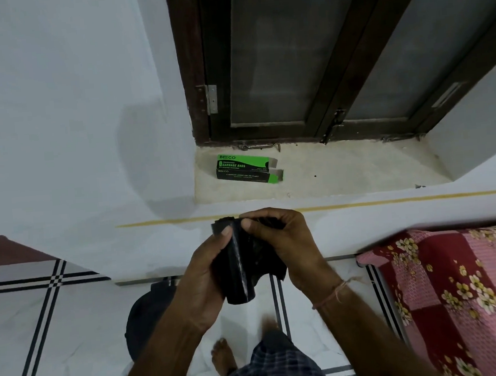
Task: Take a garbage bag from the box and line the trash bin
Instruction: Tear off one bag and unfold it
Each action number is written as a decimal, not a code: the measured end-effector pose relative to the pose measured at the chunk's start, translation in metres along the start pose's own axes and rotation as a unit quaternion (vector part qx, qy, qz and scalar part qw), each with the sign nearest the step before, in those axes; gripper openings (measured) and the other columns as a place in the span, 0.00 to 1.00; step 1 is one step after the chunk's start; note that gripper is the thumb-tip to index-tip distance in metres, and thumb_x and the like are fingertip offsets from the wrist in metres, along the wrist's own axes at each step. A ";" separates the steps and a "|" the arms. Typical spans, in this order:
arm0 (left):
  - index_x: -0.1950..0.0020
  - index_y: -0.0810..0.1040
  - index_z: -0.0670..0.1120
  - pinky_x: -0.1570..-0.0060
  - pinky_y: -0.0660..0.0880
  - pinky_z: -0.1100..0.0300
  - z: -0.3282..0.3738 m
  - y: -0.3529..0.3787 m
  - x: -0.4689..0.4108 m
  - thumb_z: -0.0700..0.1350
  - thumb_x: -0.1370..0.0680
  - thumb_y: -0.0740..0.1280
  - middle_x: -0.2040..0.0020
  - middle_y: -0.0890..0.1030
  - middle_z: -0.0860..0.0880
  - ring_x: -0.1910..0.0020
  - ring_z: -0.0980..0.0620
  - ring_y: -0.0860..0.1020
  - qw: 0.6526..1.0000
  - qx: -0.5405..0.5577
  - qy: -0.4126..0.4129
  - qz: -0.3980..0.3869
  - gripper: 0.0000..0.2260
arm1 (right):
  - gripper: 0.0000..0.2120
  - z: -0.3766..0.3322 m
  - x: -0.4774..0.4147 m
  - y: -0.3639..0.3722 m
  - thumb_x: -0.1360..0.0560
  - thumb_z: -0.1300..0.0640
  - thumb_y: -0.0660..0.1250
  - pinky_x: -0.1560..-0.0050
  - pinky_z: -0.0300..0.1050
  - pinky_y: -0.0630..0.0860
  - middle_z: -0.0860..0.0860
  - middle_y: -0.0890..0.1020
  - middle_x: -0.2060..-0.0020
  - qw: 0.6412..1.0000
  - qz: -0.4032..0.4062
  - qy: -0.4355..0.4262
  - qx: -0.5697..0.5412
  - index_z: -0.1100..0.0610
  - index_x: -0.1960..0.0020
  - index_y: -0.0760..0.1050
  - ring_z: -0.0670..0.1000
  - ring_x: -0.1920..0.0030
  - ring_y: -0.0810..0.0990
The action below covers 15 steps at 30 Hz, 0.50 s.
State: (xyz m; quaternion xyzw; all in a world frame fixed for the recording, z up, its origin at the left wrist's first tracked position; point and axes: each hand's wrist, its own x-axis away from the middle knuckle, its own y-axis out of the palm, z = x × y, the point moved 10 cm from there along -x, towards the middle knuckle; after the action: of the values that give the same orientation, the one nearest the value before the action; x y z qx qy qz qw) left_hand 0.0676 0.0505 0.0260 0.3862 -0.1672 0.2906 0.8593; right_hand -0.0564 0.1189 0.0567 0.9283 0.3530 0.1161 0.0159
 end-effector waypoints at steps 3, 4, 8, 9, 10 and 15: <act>0.33 0.80 0.43 0.44 0.80 0.42 -0.003 0.007 -0.004 0.51 0.18 0.64 0.38 0.83 0.37 0.43 0.38 0.83 1.000 -0.005 0.008 0.010 0.18 | 0.03 -0.001 -0.007 -0.009 0.26 0.67 0.76 0.50 0.45 0.83 0.60 0.89 0.56 1.000 0.019 -0.003 0.008 0.63 0.53 0.87 0.56 0.55 0.88; 0.34 0.81 0.44 0.46 0.81 0.43 -0.003 0.009 -0.006 0.52 0.19 0.64 0.39 0.84 0.38 0.45 0.39 0.84 1.000 0.000 0.010 0.016 0.18 | 0.02 -0.002 -0.010 -0.011 0.26 0.67 0.75 0.50 0.45 0.83 0.60 0.89 0.56 1.000 0.017 0.001 0.000 0.64 0.54 0.86 0.56 0.56 0.87; 0.35 0.82 0.44 0.49 0.80 0.43 -0.004 0.022 -0.018 0.54 0.22 0.68 0.42 0.84 0.38 0.49 0.39 0.83 0.998 0.027 0.022 0.043 0.20 | 0.01 -0.004 -0.023 -0.019 0.25 0.66 0.74 0.51 0.47 0.82 0.59 0.87 0.59 1.000 0.010 0.017 -0.024 0.64 0.55 0.85 0.54 0.58 0.85; 0.36 0.82 0.44 0.50 0.80 0.44 -0.005 0.026 -0.021 0.54 0.23 0.68 0.43 0.84 0.38 0.49 0.39 0.83 0.998 0.035 0.026 0.047 0.20 | 0.03 -0.005 -0.025 -0.020 0.25 0.67 0.74 0.52 0.46 0.82 0.57 0.87 0.60 0.999 0.008 0.021 -0.029 0.63 0.56 0.85 0.53 0.58 0.85; 0.37 0.83 0.43 0.51 0.81 0.44 -0.005 0.031 -0.022 0.54 0.23 0.68 0.44 0.84 0.38 0.49 0.39 0.84 0.997 0.049 0.028 0.044 0.20 | 0.05 -0.006 -0.026 -0.020 0.24 0.67 0.73 0.54 0.45 0.82 0.55 0.87 0.62 0.999 0.008 0.026 -0.035 0.61 0.58 0.85 0.52 0.59 0.85; 0.38 0.82 0.42 0.54 0.81 0.45 -0.004 0.046 -0.036 0.53 0.26 0.71 0.46 0.85 0.38 0.51 0.39 0.84 0.995 0.069 0.044 0.059 0.21 | 0.11 -0.010 -0.040 -0.029 0.23 0.68 0.71 0.59 0.42 0.81 0.52 0.85 0.66 0.998 -0.005 0.041 -0.048 0.57 0.61 0.83 0.50 0.64 0.83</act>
State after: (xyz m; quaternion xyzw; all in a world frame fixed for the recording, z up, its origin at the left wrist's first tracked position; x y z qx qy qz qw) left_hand 0.0111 0.0652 0.0310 0.4207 -0.1313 0.3684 0.8186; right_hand -0.1065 0.1142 0.0553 0.9190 0.3525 0.1704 0.0464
